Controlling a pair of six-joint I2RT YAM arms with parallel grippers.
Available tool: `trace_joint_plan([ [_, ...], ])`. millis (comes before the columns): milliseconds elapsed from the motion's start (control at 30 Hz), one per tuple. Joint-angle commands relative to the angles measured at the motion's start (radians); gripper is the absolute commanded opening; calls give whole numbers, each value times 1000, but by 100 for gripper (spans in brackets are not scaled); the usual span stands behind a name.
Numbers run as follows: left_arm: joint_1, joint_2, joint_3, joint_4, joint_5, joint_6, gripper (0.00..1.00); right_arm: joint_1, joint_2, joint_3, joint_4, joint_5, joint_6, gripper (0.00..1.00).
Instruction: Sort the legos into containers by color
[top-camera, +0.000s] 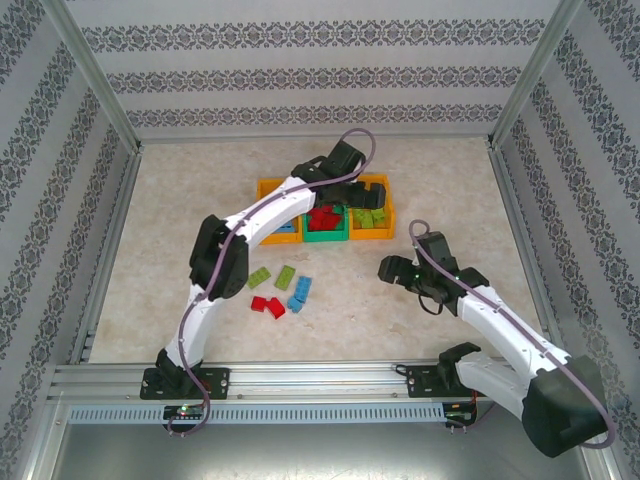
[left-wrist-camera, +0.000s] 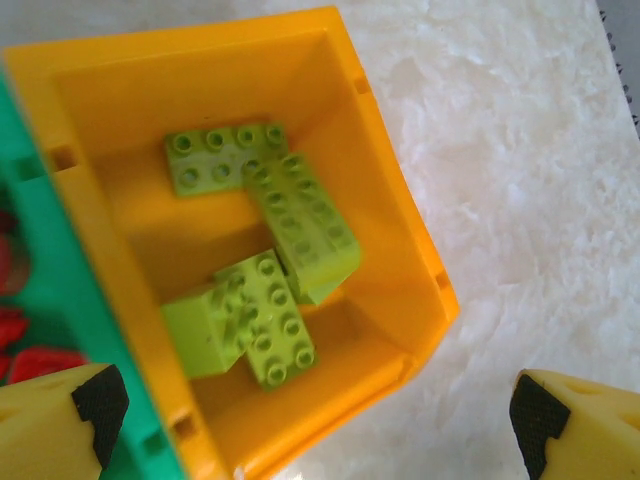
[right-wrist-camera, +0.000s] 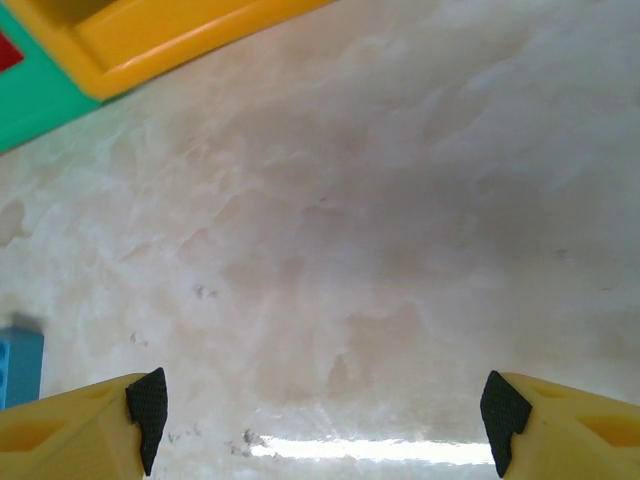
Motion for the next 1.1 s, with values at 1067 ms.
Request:
trace_joint_plan([
  [1067,383,-824,-990,157,-239,8,99,566,920,730,-97,55,344,79],
])
